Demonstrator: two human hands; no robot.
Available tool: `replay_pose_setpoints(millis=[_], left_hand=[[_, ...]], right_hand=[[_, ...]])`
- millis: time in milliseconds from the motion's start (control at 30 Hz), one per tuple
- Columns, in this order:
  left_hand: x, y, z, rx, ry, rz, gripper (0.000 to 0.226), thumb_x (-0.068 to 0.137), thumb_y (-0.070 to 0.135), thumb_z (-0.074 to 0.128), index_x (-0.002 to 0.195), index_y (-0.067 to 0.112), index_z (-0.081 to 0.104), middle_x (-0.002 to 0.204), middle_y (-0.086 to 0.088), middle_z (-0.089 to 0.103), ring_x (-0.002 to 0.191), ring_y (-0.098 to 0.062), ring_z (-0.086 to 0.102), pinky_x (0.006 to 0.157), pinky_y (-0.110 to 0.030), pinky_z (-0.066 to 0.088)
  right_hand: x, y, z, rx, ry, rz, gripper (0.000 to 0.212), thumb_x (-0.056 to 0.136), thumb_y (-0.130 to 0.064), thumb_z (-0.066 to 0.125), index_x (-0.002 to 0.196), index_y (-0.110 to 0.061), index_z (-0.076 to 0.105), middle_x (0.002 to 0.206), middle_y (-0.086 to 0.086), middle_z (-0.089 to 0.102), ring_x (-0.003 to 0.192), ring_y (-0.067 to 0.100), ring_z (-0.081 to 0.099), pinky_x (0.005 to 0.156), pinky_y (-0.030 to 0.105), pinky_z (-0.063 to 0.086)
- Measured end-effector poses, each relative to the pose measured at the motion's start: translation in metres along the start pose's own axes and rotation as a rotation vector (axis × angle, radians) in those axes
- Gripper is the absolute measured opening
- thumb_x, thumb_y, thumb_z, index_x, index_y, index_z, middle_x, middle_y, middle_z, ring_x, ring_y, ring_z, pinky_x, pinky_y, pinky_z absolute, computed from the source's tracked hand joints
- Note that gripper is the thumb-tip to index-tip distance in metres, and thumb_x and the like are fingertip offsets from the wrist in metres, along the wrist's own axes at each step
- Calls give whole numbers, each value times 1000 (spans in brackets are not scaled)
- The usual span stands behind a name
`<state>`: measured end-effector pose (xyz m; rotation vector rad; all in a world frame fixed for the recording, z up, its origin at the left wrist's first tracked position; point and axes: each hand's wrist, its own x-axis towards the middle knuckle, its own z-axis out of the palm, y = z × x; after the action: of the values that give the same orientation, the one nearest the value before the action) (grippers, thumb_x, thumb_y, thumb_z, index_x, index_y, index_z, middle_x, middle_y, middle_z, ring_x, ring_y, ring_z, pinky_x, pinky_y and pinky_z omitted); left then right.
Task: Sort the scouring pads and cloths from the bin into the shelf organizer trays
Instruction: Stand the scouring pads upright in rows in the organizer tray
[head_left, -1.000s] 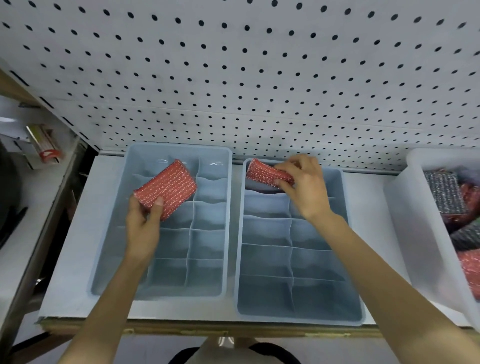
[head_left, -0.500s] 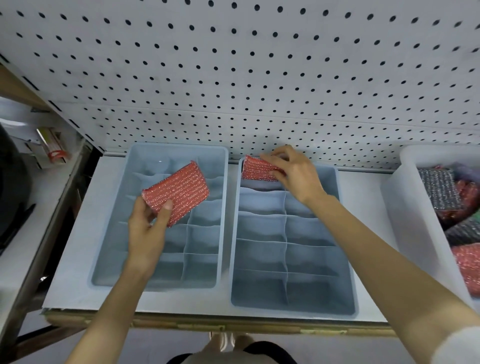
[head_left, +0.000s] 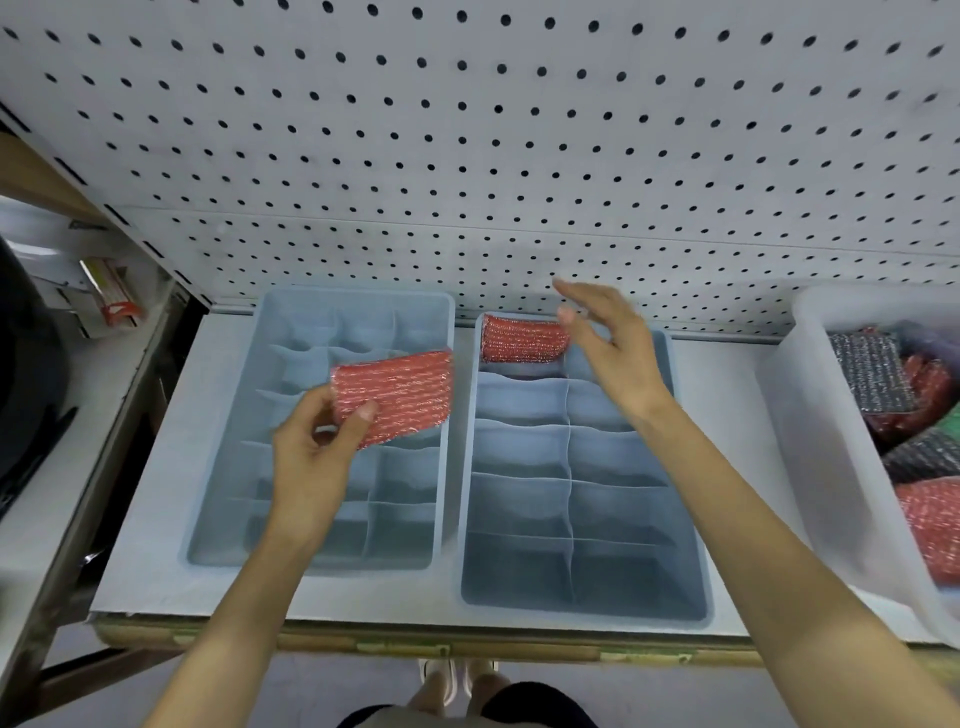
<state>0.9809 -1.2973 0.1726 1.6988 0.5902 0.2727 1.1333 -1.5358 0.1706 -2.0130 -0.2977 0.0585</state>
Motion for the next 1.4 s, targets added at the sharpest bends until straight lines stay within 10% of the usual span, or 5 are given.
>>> replay_pose_setpoints(millis=[167,467,733,1267,1400], left_hand=[[12,26,46,67,-240,172,29,82,6,73,90,31,63,87,8,67,72,1,58,72,-14,46],[4,-8,79,737,-299,358,66,92,25,64,148,8,33,153,-10,34,143,-25,27,116,-29,15],[-4,-33,81,747,-391,378,62,101,23,43,154,15,12,160,9,1,145,0,-14,116,-21,-5],[-6,-40,81,577,-393,326,69,101,21,45,150,36,-1,156,25,-21,139,11,-8,96,8,6],[-6,-40,81,611,-382,349,71,101,21,46,148,41,-2,154,25,-24,137,9,-2,93,-7,27]], right_hand=[[-35,-41,-3,18,-426,-68,54,81,-12,74,125,-34,52,117,-18,59,107,-5,57,94,19,45],[-10,13,-29,-417,-156,-160,28,89,-12,64,117,-14,64,101,-5,54,90,20,57,78,44,51],[4,32,23,-661,-59,-360,31,82,-6,70,111,-15,64,97,6,65,79,29,65,48,38,54],[-4,45,38,-719,99,-430,29,75,-3,77,102,-9,69,88,11,60,78,29,59,39,32,49],[-4,46,35,-731,85,-453,22,77,0,73,96,-10,71,89,10,62,80,28,59,40,33,50]])
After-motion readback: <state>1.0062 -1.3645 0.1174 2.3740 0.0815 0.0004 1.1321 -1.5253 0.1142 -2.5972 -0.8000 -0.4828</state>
